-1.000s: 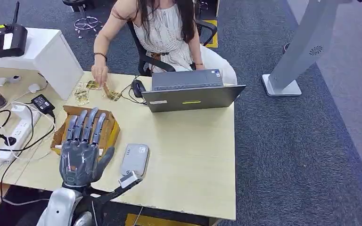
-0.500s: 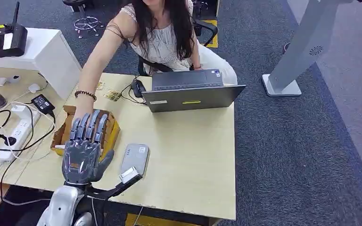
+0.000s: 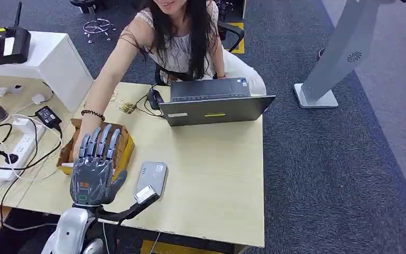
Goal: Pass the card to the sensor for recognition and then transmit it.
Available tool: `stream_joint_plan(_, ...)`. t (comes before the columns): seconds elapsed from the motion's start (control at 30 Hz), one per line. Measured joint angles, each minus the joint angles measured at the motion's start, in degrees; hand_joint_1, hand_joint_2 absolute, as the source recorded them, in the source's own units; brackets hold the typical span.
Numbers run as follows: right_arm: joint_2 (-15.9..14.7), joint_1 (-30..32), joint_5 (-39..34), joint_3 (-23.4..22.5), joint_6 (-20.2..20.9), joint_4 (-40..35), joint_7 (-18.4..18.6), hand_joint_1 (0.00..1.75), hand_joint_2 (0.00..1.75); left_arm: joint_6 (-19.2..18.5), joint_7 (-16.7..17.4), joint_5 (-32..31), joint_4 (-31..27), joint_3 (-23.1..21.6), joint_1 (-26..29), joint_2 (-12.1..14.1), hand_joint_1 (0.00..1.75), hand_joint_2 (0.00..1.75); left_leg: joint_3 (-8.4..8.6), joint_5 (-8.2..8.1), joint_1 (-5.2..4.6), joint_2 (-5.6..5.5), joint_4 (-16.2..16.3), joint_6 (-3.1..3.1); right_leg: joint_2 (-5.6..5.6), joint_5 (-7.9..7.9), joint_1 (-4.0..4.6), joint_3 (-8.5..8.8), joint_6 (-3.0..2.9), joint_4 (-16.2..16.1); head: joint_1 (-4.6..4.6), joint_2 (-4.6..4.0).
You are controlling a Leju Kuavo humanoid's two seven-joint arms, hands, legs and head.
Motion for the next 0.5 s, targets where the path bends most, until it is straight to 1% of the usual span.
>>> stream_joint_plan(0.23, 0.0, 0.0, 0.02, -0.02, 0.0, 0.0, 0.22, 0.0, 1.75, -0.24, 0.48, -0.04, 0.0, 0.0, 0.0, 0.0, 0.0, 1.75, 0.0, 0.0, 0.0, 0.0, 0.0, 0.0, 0.0, 0.0, 0.0, 0.0, 0.0, 0.0, -0.02, 0.0)
stream_joint_plan(0.5, 0.0, 0.0, 0.52, -0.02, 0.33, 0.0, 0.22, 0.0, 1.75, -1.38, 0.59, -0.04, 0.0, -0.04, 0.0, 0.0, 0.0, 1.75, 0.0, 0.0, 0.0, 0.0, 0.0, 0.0, 0.0, 0.0, 0.0, 0.0, 0.0, 0.0, -0.02, 0.0)
